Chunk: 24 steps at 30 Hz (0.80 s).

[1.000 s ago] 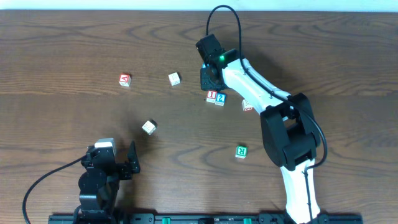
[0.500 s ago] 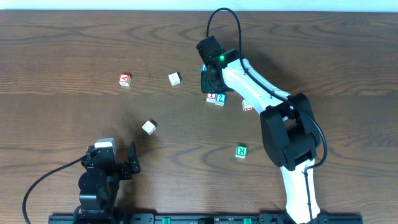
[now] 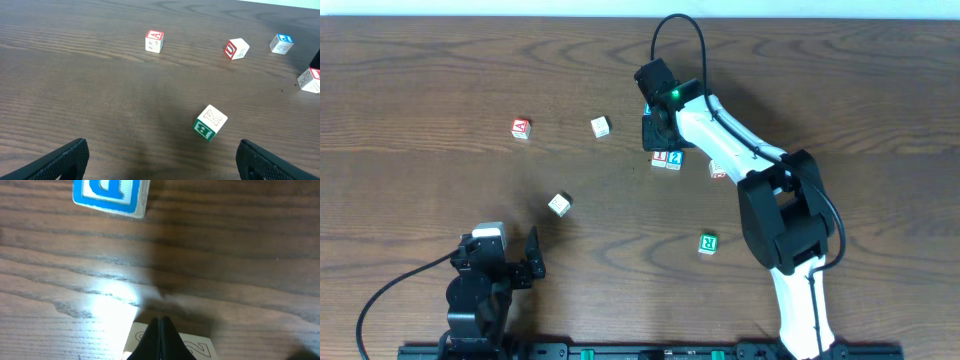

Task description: Spell out Ai2

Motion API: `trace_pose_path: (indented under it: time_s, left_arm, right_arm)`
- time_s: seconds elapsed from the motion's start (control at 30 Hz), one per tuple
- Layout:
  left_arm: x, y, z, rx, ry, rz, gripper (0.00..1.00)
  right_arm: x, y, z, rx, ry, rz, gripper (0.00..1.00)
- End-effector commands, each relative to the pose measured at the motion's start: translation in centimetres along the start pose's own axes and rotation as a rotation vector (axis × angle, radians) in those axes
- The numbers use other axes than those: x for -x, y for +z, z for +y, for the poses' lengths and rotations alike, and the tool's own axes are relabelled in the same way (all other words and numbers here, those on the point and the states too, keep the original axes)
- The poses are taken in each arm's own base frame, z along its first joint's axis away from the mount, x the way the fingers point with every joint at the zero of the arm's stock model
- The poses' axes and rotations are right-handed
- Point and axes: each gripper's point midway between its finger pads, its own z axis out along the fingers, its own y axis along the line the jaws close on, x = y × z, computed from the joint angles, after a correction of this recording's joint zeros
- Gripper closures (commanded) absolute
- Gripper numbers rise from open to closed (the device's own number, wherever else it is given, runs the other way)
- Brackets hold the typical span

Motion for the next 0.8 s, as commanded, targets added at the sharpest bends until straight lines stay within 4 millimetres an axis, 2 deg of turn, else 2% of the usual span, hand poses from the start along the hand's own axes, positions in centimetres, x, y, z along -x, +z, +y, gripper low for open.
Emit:
trace_pose_path:
  time_s: [0.0,0.17,0.3,0.53,0.77]
  left_arm:
    - [-0.5,0.2,0.1,0.003,0.002,0.01,0.05]
    - [-0.5,0.2,0.1,0.003,0.002,0.01,0.05]
    - [-0.5,0.2,0.1,0.003,0.002,0.01,0.05]
    - [-0.5,0.2,0.1,0.003,0.002,0.01,0.05]
    - [-0.5,0.2,0.1,0.003,0.002,0.01,0.05]
  right_arm:
    - [0.0,0.8,0.2,0.002,0.016,-0.003,0.98]
    - [1.6,0.6,0.4,0.024,0.009,-0.061,0.98]
    - [3.5,-0.8,-0.6,0.013,0.015,-0.092,0.98]
    - [7.3,-7.6,-3.0,-0.059,-0.045,-0.175,0.98]
    - [8.0,-14.4,-2.9,-0.045,-0.062,-0.248,0.99]
